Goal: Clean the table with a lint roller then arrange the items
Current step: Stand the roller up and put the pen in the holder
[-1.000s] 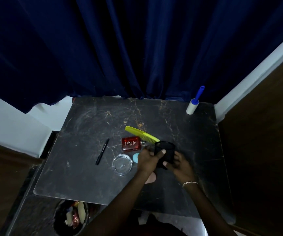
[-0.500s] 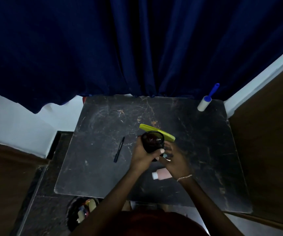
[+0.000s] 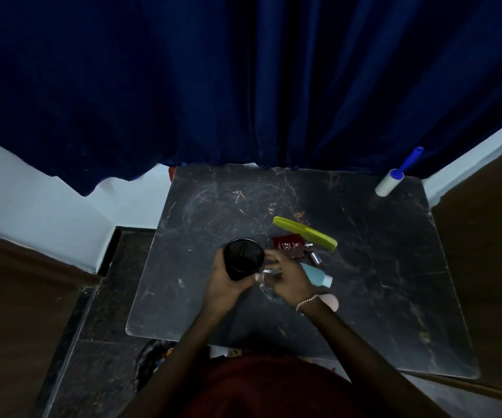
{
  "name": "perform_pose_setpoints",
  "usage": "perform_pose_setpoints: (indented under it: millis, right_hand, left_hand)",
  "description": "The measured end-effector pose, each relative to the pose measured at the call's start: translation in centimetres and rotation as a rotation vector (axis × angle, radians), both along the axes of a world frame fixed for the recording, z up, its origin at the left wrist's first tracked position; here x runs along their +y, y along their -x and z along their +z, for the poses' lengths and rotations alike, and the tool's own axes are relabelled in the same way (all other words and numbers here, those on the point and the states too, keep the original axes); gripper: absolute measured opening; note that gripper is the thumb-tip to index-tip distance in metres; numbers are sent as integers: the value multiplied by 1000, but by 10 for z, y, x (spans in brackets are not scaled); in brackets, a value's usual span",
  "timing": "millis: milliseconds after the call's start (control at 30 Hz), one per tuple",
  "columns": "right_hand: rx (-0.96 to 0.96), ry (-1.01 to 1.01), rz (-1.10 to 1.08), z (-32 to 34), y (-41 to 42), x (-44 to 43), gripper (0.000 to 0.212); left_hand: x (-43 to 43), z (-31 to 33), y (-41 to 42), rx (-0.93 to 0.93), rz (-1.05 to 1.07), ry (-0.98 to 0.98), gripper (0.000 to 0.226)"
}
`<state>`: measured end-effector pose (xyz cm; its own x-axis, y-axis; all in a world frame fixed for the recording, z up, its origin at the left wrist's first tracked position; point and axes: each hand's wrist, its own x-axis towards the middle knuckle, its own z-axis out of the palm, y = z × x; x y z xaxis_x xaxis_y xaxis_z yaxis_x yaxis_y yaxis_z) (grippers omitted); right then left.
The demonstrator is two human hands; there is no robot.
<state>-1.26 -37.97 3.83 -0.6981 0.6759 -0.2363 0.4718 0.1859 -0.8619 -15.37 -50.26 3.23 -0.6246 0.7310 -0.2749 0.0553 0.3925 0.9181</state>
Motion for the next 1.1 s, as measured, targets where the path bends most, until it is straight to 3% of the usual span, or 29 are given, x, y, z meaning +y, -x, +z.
perform_pose_setpoints:
  millis: [233,467,600,867,1100]
  right_hand:
    - [-142,-17,33,-15,53,-2,42]
    - [-265,-91,150,-40,90,3,43]
    - [-320,-283,248,-30,103,12,37]
    - [-424,-553,601,-46,120,39,49]
    - [-357,-562,529,-41,119,46,47]
  left_hand:
    - [-27,-8,47,82,86,44,91]
    - [-6,-31,113,49,131,20,93]
    - [20,-40,147,8,145,4,90]
    - [70,-49,201,19,147,74,94]
    - [85,-62,217,9,119,87,93]
